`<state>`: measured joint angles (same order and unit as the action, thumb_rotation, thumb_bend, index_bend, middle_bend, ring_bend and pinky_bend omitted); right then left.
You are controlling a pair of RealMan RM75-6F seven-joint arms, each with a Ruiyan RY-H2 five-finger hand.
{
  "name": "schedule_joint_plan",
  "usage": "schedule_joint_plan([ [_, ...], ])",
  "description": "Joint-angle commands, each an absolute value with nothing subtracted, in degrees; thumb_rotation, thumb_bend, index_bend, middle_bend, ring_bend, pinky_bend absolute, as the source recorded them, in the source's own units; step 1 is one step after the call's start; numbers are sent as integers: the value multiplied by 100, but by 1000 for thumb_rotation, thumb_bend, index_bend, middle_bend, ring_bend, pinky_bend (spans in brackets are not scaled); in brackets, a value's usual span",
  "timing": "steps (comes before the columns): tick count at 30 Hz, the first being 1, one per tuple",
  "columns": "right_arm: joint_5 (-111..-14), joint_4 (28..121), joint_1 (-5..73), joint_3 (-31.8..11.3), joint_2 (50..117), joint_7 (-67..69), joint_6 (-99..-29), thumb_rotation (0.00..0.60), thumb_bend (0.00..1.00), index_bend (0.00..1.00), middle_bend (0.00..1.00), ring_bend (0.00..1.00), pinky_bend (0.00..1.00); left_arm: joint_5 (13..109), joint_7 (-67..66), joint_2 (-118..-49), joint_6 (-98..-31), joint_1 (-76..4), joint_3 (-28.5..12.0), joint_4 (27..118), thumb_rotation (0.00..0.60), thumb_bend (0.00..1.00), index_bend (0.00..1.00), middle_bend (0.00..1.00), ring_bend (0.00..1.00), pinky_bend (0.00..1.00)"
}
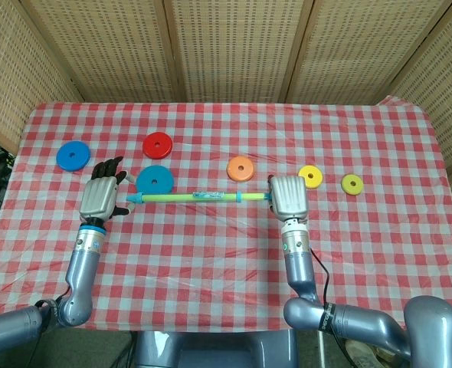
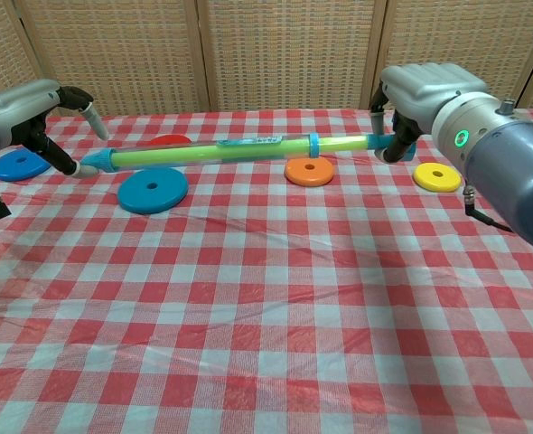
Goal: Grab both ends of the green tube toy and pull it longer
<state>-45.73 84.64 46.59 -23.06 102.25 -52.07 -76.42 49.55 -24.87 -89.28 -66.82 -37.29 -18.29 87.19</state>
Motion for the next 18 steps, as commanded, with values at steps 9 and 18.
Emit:
schedule_joint_plan([
  [9,-4517,8642,4701,-2271,10191,-5277,-7758,600,538,787,1000,1000,976,5210,-2169,-9092,-6707,-3769,-1792,8572,600,240,394,0,0,0],
  [18,-4485,8678,4700,-2214,10171,-5268,-7807,600,538,787,1000,1000,978,5271,-2022,-9251,-6708,-3850,-1856,8445,600,240,404,0,0,0],
])
